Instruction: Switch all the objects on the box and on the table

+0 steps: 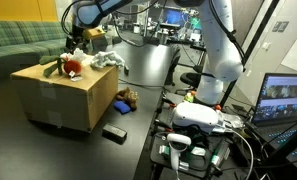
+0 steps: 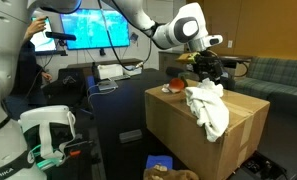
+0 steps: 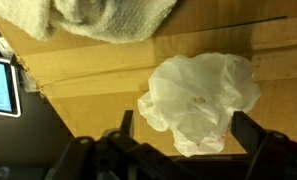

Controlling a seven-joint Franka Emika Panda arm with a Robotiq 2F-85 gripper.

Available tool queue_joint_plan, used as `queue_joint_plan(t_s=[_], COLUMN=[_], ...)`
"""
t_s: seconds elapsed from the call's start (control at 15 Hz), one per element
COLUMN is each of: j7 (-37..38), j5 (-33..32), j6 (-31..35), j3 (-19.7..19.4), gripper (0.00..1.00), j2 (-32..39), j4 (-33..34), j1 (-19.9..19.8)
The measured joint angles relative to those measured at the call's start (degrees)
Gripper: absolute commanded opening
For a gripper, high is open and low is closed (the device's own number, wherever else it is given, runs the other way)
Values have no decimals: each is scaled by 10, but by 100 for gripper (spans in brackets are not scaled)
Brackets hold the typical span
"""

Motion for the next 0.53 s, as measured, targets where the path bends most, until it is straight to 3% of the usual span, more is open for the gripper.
queue_joint_plan(t_s=[0.53], j7=[0], j5=[10], j6=[-8], j3=[0], gripper=[100], j2=[64], j4=[66], j1=[-7])
